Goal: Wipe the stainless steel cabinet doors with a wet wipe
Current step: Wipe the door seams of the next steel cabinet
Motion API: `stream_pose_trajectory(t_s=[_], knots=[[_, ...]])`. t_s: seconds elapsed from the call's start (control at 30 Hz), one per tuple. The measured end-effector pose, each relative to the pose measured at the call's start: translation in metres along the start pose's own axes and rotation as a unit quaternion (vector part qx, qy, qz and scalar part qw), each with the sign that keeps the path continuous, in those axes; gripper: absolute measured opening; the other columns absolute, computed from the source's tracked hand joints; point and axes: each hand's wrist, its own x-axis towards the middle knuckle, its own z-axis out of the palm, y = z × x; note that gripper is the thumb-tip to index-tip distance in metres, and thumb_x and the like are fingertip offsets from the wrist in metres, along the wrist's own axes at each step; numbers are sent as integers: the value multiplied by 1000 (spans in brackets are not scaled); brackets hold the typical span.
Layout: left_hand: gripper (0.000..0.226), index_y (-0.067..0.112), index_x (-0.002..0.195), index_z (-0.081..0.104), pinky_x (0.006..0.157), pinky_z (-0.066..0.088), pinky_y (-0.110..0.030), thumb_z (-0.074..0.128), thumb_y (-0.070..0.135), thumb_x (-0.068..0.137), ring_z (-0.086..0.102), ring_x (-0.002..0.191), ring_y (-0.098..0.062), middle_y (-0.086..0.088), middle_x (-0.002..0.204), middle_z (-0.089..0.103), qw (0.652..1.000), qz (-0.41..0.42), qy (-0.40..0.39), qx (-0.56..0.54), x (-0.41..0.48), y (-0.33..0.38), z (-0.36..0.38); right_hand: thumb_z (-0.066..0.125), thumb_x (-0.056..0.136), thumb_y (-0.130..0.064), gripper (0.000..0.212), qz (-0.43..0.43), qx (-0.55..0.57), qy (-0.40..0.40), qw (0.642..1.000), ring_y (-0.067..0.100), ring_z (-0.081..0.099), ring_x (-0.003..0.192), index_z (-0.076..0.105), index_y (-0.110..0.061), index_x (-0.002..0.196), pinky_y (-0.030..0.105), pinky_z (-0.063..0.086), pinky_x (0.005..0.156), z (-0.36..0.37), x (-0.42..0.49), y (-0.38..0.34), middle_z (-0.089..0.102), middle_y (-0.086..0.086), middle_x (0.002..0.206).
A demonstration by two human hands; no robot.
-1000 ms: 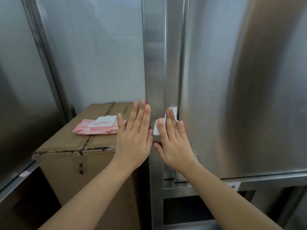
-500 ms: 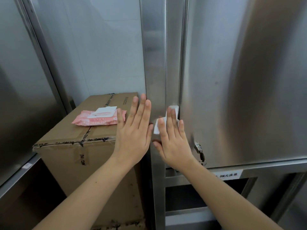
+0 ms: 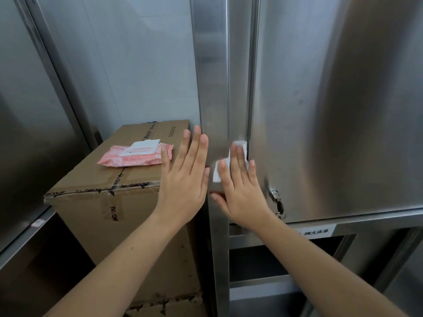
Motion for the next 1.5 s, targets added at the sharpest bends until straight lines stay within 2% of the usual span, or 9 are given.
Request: stream_pose_trajectory(t_s=[0.13, 0.23, 0.43, 0.53, 0.73, 0.83, 1.1, 1.2, 1.5], knots=[[62, 12, 148, -8, 114, 0, -48, 26, 28, 99, -4, 144, -18, -2, 156, -12, 1000, 5, -27, -12, -18, 4, 5, 34, 90, -52, 89, 12, -29, -49, 998, 28, -22, 140, -25, -12, 143, 51, 7, 110, 10, -36, -9, -32, 15, 149], [64, 14, 148, -13, 115, -4, -45, 26, 28, 99, -6, 144, -17, 2, 154, -21, 999, 6, -52, -13, -35, 6, 9, 34, 91, -53, 90, 3, -19, -55, 998, 26, -25, 139, -28, -13, 142, 50, -3, 113, 6, -28, -6, -36, 14, 147], [64, 13, 148, -5, 114, -5, -45, 31, 20, 96, -3, 144, -17, -8, 154, 3, 997, 5, -65, -33, -43, 7, 10, 32, 92, -58, 89, -1, -26, -9, 1000, 30, -21, 140, -24, -11, 143, 47, -13, 112, -9, 11, 7, -13, 22, 149], [64, 12, 148, -6, 114, -4, -45, 29, 22, 96, -1, 143, -18, -10, 153, 6, 997, 7, -73, -31, -47, 7, 10, 30, 93, -53, 85, 6, -5, -25, 1000, 28, -21, 140, -24, -13, 143, 46, -13, 113, 3, -9, 0, -25, 18, 150], [62, 14, 148, -12, 115, -3, -44, 23, 30, 98, -4, 144, -16, -5, 155, -4, 995, -1, -94, -32, -64, 13, 14, 56, 83, -55, 93, 34, -39, -155, 987, 32, -14, 142, 6, -7, 146, 59, 15, 102, 36, -103, -32, 12, 25, 149], [59, 15, 148, -14, 115, -2, -44, 15, 35, 100, -6, 144, -15, 2, 155, -19, 994, 3, -108, -19, -68, 12, 15, 53, 84, -58, 96, 33, -48, -170, 984, 33, -13, 142, 2, -7, 147, 57, 14, 103, 37, -111, -33, 8, 24, 152], [61, 11, 148, -4, 114, 1, -45, 25, 30, 97, 2, 143, -18, -12, 152, 7, 993, -23, -115, -33, -65, 21, 12, 32, 90, -53, 82, 86, 8, -131, 988, 32, -3, 142, -6, -11, 149, 58, 2, 104, 26, -74, -31, 4, 21, 152], [57, 10, 146, 4, 113, 2, -45, 25, 30, 96, 8, 141, -21, -12, 151, 10, 990, -25, -132, -32, -68, 23, 9, 43, 89, -56, 92, 90, 21, -168, 981, 30, -13, 142, -12, -12, 148, 57, 4, 105, 28, -95, -38, 4, 21, 151], [56, 3, 144, 17, 105, 10, -58, 27, 29, 95, 21, 138, -29, -13, 151, 19, 979, -52, -197, -6, -92, 36, 2, 62, 80, -52, 80, 94, 27, -238, 966, 36, 35, 133, 32, -12, 143, 56, 26, 102, 15, -129, -56, 36, 22, 144]])
